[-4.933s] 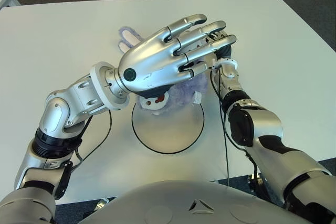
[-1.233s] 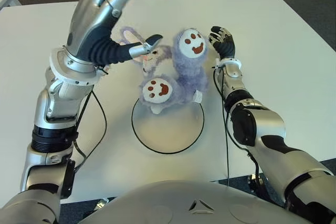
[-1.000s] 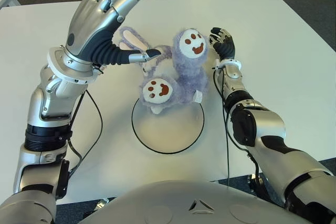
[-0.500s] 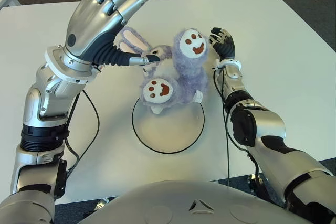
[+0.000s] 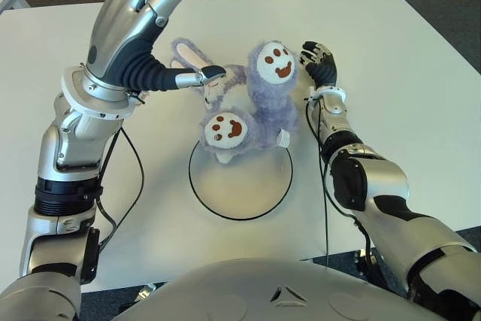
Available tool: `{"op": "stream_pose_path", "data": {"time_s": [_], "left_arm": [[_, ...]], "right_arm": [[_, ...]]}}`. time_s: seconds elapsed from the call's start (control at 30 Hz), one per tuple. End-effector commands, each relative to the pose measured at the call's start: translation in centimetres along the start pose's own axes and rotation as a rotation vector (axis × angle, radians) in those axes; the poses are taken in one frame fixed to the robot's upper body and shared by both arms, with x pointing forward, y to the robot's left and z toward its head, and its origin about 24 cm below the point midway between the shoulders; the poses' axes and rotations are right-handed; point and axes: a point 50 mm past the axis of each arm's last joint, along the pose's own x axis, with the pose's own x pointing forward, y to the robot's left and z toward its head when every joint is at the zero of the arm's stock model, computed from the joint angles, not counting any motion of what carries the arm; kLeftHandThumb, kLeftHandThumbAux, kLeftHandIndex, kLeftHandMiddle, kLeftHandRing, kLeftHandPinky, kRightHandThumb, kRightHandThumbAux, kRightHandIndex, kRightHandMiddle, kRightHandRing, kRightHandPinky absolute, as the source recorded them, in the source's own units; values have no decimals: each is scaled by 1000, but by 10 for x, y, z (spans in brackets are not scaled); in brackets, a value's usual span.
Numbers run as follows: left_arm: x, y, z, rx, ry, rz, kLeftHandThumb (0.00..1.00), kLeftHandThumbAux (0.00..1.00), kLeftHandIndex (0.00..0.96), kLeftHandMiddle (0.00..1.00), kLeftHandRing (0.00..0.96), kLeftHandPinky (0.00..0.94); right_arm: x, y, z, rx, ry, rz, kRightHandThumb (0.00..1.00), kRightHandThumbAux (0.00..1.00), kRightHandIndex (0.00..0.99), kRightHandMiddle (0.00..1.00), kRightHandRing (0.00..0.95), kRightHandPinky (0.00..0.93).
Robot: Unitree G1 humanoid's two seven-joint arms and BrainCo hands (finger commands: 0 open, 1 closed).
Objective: Put the doll into the plate.
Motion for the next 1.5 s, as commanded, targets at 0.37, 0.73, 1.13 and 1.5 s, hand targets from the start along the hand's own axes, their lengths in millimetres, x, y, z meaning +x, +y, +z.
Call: {"op": "stream_pose_path", "data": {"time_s": [0.37,0.73,1.13,1.5], "left_arm": [[-21,18,-27,79,84,23,127,424,75,127,120,121],[-35,36,-63,229,310,-30,34,309,0,117,113,18],[-39,10,-93,-7,432,81,0,367,57,124,114,69],[-51,-16,-104,-348,591,188,0,365,23,78,71,70]], "right_arm": [[-4,-1,-10,2,36,-5,525,858,253,224,193,205],[-4,-1,-9,10,36,-7,517,860,248,223,195,211],[-4,-1,-9,32,30,-14,513,854,249,223,196,212],[-4,2,-7,68,10,-22,526,856,251,233,205,217]]}}
